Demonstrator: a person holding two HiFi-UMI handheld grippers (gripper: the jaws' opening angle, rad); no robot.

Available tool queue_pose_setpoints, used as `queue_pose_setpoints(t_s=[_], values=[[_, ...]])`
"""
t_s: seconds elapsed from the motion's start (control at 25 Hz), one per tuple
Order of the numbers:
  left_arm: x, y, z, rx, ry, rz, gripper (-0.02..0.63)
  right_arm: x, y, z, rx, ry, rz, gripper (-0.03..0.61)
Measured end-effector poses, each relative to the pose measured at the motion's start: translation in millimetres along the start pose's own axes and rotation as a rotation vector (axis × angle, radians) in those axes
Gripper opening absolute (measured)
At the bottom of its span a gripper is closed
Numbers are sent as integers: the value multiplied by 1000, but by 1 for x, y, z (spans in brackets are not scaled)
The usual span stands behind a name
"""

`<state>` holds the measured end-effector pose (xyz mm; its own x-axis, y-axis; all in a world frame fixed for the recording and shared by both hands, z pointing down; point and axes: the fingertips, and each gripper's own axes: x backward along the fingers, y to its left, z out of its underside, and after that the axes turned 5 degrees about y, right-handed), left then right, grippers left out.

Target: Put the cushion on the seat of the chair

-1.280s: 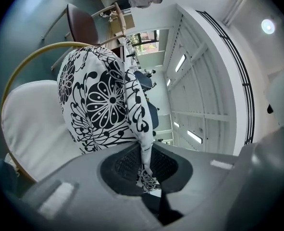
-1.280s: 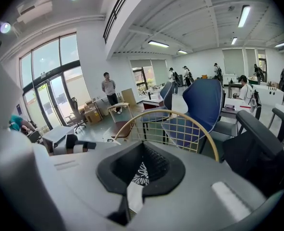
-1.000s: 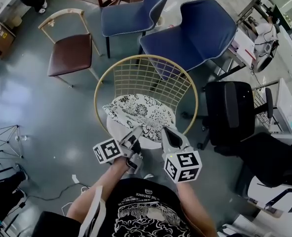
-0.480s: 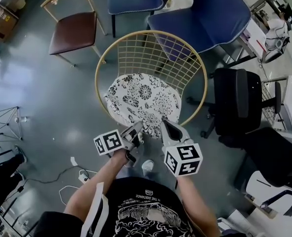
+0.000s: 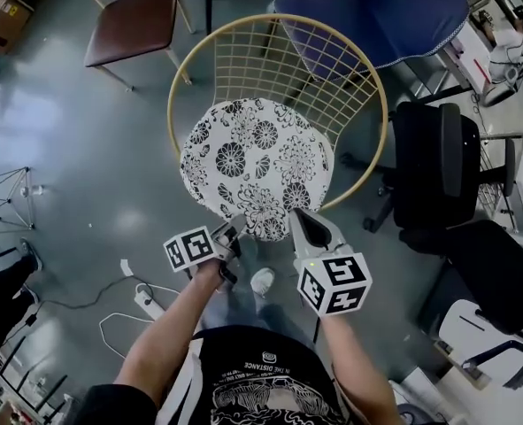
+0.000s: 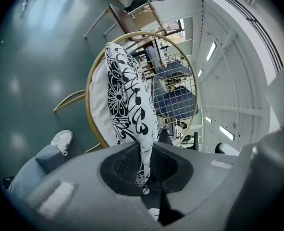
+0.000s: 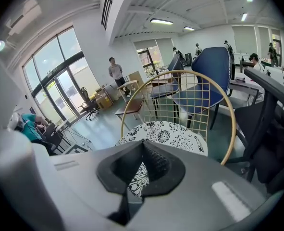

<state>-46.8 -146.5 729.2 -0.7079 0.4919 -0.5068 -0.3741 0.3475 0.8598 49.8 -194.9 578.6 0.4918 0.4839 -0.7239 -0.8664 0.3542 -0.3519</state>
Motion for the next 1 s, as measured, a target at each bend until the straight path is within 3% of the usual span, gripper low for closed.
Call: queue_pose_setpoints(t_s=[0.28,0.48,0.56,0.72,1.0], values=[[2,53,5,50,-21,-109,52,-4,16,18,23,15,-31,-2],[4,77,11,62,-30,-128,146,-5,27,43,41,41,-40,-3],[7,80,14,45,-26,-147,179,-3,31,49,49,44,-42,-3],[22,82,26,-9,-24,-195,183,6,42,57,63,33,-53,-2],[56,52,50,-140,-27,-187,181,29,57,66,65,-13,-64,-2]])
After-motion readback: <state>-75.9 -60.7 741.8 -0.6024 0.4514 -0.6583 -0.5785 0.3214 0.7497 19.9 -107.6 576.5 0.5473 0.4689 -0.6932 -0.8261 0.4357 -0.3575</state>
